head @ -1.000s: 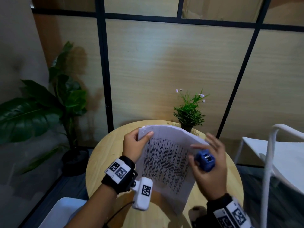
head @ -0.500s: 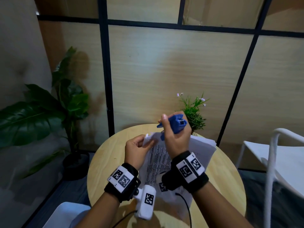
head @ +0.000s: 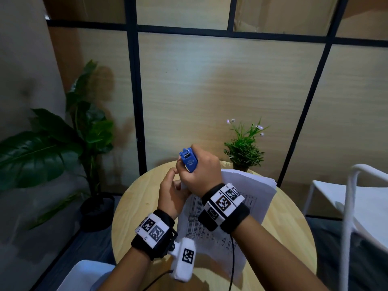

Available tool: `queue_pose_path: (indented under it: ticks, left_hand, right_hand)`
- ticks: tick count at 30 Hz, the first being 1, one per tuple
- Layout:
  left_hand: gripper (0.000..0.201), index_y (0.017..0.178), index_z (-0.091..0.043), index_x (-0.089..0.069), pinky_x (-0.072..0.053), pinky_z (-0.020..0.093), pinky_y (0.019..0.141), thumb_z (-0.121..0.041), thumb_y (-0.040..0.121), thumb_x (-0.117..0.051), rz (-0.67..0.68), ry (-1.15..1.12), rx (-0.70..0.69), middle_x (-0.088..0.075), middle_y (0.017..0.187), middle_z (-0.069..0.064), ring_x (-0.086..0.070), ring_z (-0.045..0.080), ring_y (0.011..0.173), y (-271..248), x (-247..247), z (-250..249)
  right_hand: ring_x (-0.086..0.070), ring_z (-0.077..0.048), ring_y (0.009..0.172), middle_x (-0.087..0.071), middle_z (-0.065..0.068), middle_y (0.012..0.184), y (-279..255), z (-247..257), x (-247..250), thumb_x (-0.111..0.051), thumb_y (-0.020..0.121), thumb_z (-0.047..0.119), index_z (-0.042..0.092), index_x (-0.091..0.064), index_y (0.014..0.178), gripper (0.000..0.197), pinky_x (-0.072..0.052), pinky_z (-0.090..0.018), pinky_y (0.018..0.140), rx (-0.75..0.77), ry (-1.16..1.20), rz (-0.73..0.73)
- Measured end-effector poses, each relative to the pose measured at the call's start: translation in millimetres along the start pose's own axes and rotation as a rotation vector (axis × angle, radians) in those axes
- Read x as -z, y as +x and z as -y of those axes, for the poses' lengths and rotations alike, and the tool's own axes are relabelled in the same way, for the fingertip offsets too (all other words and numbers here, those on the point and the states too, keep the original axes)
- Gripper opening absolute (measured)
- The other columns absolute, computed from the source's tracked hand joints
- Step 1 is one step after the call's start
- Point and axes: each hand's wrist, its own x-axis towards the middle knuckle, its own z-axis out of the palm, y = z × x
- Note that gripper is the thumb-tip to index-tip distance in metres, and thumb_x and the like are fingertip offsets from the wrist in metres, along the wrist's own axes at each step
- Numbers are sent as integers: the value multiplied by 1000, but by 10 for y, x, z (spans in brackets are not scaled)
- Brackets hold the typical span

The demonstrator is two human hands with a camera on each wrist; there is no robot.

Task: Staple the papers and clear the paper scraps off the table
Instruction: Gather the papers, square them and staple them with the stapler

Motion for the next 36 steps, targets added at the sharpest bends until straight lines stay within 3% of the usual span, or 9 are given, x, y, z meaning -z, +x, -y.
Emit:
queue_pose_path:
  ticks: [3, 5, 7, 11, 16, 20, 25, 30, 36]
  left_hand:
    - [28, 82, -10, -65, -49, 16, 45, -15, 96, -41, 32, 134, -63, -49, 62, 6, -59, 8, 45, -47, 16, -11]
    - [19, 95, -8, -58, -49, 9, 47, 9, 89, -51, 46, 364, -196, -53, 71, 2, -61, -5, 49, -83, 33, -15]
    - [31, 90, -4, -56, -44, 5, 47, 24, 77, -55, 28, 546, -272, -55, 69, 1, -59, -6, 49, -54, 52, 14]
    - [38, 58, -14, -51, -38, 5, 44, 18, 74, -63, -51, 761, -323, -54, 58, -1, -51, -8, 42, -42, 58, 10]
    - [41, 59, -12, -52, -42, 9, 49, 26, 75, -56, -51, 677, -325, -55, 49, -4, -51, -8, 42, 1, 69, 29]
    - [41, 60, -13, -54, -42, 9, 50, 25, 76, -56, -33, 707, -323, -55, 55, 0, -51, -2, 49, 48, 117, 53]
    - [42, 57, -13, -49, -39, 6, 46, 24, 75, -57, -11, 764, -335, -50, 56, 3, -49, -5, 43, 34, 130, 37]
    - [41, 56, -16, -49, -38, 5, 45, 18, 76, -61, -37, 806, -359, -51, 55, -3, -49, -12, 41, 11, 107, 54]
    - [35, 56, -18, -51, -39, 20, 51, 4, 78, -67, -76, 898, -357, -55, 56, -2, -45, 3, 53, 54, 135, 98]
  right_hand:
    - [-36, -17, 49, -36, 10, 54, 23, 6, -45, -42, 69, 45, 23, -36, 67, 24, -28, -23, 51, -5, -17, 38]
    - [-38, -19, 49, -31, 10, 52, 40, 16, -57, -45, 69, 43, 21, -36, 67, 23, -28, -25, 52, -20, -26, 90]
    - [-38, -22, 51, -28, 10, 51, 65, 23, -64, -50, 67, 37, 20, -36, 67, 22, -29, -27, 54, -53, -56, 137]
    - [-38, -24, 54, -36, 5, 55, 115, 57, -73, -50, 65, 35, 19, -40, 70, 20, -30, -27, 56, -89, -126, 165]
    - [-34, -19, 45, -35, 10, 54, 82, 33, -106, -58, 60, 35, 14, -52, 68, 23, -23, -20, 48, -15, -177, 46]
    - [-31, -16, 42, -32, 12, 53, 64, 17, -79, -44, 62, 42, 16, -46, 66, 26, -9, -10, 45, 26, -163, 41]
    - [-39, -20, 49, -40, 8, 58, 41, 2, -79, -51, 65, 39, 20, -40, 71, 23, -19, -19, 44, -10, -194, 154]
    - [-43, -25, 60, -46, 2, 65, 103, 32, -38, -60, 75, 30, 16, -45, 78, 20, -30, -27, 59, -106, -289, 292]
    - [-43, -27, 59, -45, 1, 63, 117, 5, -63, -61, 74, 29, 18, -41, 75, 22, -31, -27, 58, -121, -280, 277]
